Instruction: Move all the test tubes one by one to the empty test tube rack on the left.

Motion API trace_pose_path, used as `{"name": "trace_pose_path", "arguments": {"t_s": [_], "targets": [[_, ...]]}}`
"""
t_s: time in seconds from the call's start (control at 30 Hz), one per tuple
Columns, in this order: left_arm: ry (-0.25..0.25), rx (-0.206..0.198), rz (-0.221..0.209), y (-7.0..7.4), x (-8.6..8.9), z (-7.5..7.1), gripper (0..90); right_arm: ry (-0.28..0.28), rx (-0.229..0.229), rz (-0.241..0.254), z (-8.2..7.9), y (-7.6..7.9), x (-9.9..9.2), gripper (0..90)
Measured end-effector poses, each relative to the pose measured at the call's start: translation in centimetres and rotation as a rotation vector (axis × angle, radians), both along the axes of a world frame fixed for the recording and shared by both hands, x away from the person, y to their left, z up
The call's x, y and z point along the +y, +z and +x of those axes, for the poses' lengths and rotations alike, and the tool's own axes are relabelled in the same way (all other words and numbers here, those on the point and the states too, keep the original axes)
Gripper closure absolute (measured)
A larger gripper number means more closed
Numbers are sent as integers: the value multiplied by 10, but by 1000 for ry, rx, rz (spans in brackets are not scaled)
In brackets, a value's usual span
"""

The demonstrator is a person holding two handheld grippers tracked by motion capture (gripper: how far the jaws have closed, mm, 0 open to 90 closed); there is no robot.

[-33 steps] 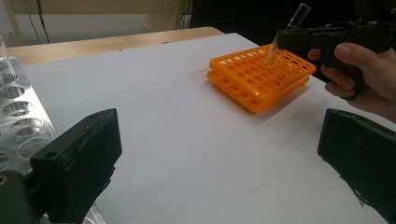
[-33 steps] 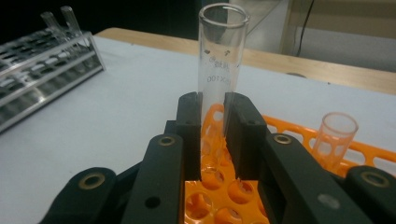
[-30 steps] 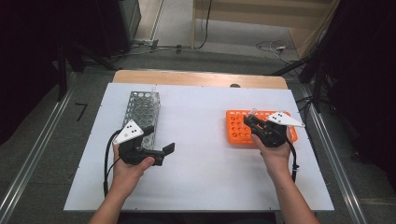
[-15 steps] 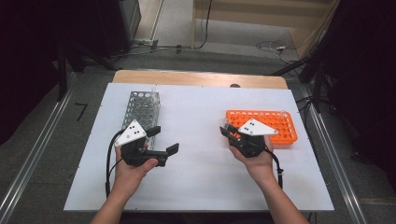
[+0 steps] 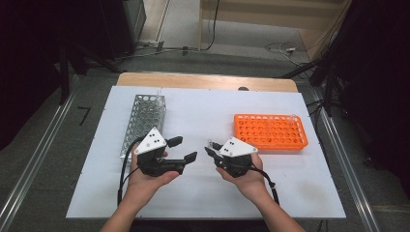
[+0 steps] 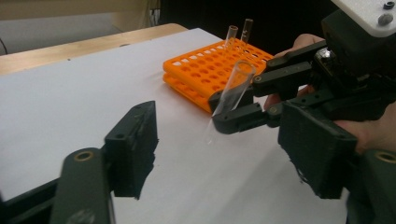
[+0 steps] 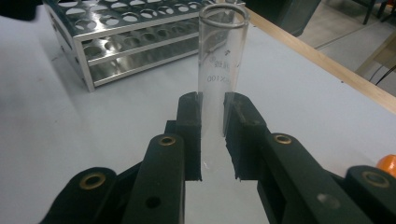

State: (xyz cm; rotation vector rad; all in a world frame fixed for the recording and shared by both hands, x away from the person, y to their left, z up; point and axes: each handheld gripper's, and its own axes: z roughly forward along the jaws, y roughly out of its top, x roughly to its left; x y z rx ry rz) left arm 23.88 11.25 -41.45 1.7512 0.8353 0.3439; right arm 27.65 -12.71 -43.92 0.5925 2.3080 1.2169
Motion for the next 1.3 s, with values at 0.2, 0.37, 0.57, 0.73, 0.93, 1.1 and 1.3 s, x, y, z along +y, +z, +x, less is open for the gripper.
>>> {"name": "trace_pose_path", "arguments": {"t_s": [0.2,0.37,0.57,0.73,0.93,1.1,1.3], "targets": [[-17,-6,27,-2,-14,-3,442,16,-13,-37,-8,-2,11,743],[-15,-16,44,-2,-19,-4,550,39,-29,-54,-14,-2,18,742],[2,-20,68,-4,-24,-5,626,63,-36,-64,-20,0,24,742],[14,-26,88,-4,-26,-5,677,78,-46,-76,-24,1,28,742],[21,-38,108,-5,-28,-6,730,84,-37,-74,-24,1,29,742],[33,-48,116,-5,-28,-7,752,85,-32,-71,-24,1,29,742],[34,-51,117,-5,-27,-7,757,82,-21,-60,-24,1,29,740]]}}
